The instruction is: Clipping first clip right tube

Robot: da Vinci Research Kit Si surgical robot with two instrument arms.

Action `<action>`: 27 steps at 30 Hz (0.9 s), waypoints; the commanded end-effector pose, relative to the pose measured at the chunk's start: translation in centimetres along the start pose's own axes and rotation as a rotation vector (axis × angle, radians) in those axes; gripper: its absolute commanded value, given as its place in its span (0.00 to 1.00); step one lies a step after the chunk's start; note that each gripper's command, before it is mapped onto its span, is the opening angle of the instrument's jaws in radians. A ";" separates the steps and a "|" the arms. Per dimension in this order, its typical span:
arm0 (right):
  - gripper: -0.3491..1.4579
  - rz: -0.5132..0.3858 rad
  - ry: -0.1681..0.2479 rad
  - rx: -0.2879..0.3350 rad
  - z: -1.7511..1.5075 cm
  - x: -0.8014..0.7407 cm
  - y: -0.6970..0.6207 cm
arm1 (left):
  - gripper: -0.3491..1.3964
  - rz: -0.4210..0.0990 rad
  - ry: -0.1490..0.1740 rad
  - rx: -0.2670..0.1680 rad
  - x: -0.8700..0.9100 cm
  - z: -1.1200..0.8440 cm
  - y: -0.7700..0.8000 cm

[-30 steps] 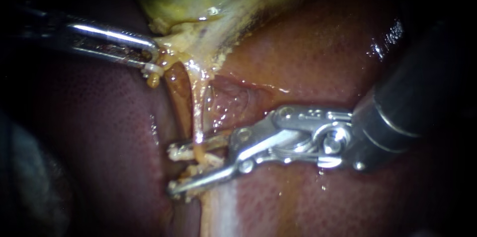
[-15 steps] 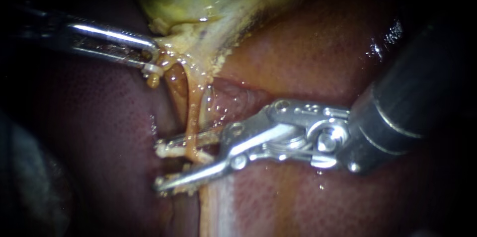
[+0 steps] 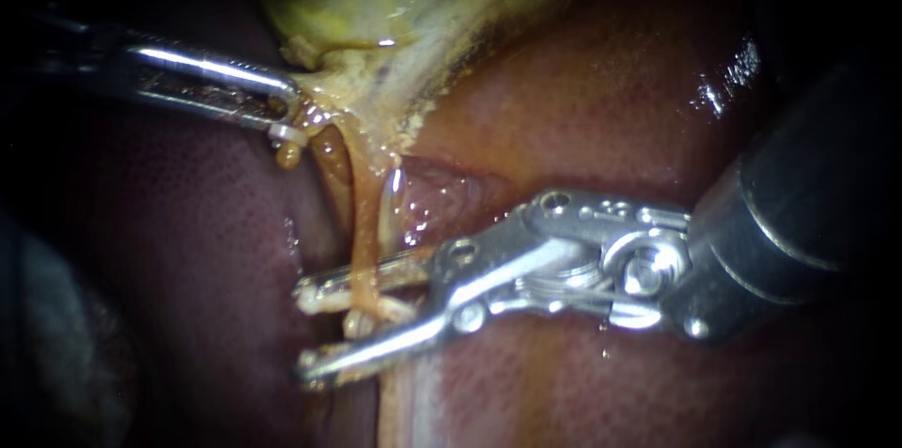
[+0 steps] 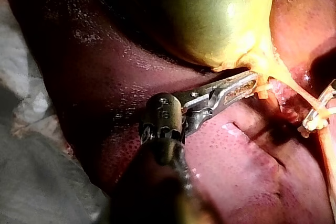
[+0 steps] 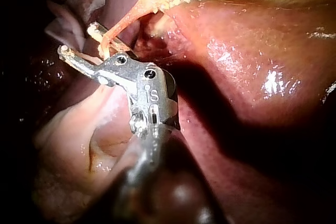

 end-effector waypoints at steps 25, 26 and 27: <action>0.00 0.169 0.038 -0.059 -0.13 -0.03 0.10 | 0.00 0.000 0.000 0.000 0.00 0.00 -0.01; 0.00 0.169 0.038 -0.059 -0.13 -0.04 0.10 | 0.00 0.000 0.000 0.000 0.00 0.00 -0.01; 0.00 0.169 0.038 -0.058 -0.13 -0.04 0.10 | 0.00 0.000 0.000 0.000 0.00 0.01 -0.01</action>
